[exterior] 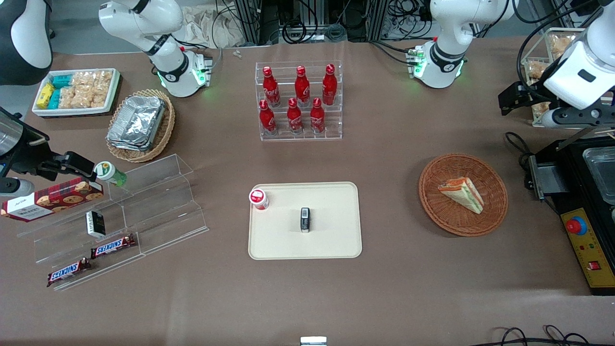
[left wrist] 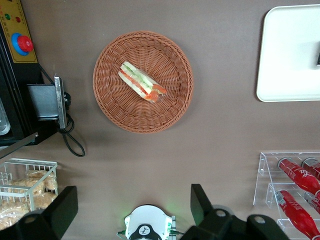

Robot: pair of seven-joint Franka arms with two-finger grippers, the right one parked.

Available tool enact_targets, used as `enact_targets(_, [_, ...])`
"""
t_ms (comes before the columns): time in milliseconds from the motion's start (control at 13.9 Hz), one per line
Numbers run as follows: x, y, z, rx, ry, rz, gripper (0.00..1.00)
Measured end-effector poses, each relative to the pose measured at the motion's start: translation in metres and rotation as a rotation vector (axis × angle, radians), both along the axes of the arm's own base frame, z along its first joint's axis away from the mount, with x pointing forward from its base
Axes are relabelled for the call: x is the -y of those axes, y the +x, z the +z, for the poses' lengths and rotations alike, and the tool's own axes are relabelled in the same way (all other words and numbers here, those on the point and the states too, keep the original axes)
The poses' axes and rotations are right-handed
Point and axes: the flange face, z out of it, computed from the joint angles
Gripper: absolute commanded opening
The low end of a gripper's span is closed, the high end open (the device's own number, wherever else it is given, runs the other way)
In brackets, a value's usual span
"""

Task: Place sandwich from basket to tray
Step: 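Move the left gripper over the wicker basket toward the wrapped sandwich, then lower the left gripper and close it on the sandwich's edge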

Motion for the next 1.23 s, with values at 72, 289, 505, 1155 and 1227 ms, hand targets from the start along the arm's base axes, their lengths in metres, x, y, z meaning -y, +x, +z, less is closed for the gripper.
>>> enact_targets(72, [0.000,0.001,-0.002,-0.004,0.000,0.001,1.00])
enact_targets(289, [-0.019,0.014,-0.011,0.018,0.000,0.056,1.00])
enact_targets(505, [-0.080,0.037,-0.040,0.030,0.004,0.201,1.00])
enact_targets(1155, [-0.078,0.056,-0.263,0.098,0.056,0.713,1.00])
enact_targets(1227, [-0.076,0.054,-0.287,0.102,0.060,0.751,1.00])
